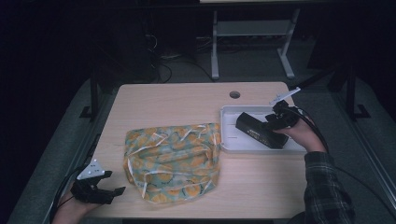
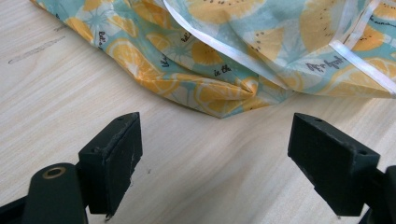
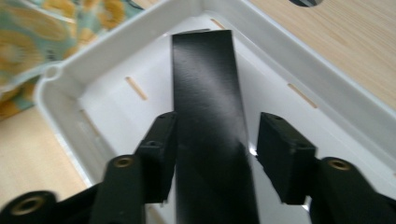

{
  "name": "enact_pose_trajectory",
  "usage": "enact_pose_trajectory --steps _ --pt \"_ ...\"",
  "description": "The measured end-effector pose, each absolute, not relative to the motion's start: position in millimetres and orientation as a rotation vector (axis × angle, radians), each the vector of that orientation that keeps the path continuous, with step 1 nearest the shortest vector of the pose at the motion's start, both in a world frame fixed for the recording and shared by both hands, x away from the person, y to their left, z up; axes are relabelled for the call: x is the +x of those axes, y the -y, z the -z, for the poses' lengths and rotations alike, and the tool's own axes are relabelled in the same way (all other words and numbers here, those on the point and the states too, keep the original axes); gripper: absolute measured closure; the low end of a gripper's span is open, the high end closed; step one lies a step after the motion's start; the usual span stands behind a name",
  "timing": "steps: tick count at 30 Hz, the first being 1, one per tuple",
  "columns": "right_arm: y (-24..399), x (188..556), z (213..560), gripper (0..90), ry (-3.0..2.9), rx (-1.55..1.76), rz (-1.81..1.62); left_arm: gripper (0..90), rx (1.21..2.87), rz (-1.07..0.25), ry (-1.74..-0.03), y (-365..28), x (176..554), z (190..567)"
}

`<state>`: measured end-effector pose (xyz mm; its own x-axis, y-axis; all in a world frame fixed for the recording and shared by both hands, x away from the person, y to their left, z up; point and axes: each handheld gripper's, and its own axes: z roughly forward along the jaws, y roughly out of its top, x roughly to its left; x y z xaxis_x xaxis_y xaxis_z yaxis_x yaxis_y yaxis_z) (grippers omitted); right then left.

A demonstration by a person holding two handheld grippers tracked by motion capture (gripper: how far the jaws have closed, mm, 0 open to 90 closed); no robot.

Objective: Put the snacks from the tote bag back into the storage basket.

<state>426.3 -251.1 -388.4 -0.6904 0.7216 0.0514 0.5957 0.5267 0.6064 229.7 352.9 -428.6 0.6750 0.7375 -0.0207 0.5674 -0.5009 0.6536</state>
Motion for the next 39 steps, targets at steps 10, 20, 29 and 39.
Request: enact_pose_trajectory --steps 10,20,29,39 --pt "241 452 398 88.9 -2.507 1.202 -0.829 17.3 2.252 -0.336 -0.999 -351 231 430" --pt "240 452 410 89.3 -2.563 1.191 -0.772 17.3 2.253 -0.333 -0.994 -351 230 430" --pt "239 445 410 89.3 -2.612 1.147 -0.759 17.3 2.253 -0.332 -0.985 -350 232 430" --pt "237 438 410 89.4 -2.651 1.107 -0.752 17.3 2.257 -0.329 -0.984 -349 233 429"
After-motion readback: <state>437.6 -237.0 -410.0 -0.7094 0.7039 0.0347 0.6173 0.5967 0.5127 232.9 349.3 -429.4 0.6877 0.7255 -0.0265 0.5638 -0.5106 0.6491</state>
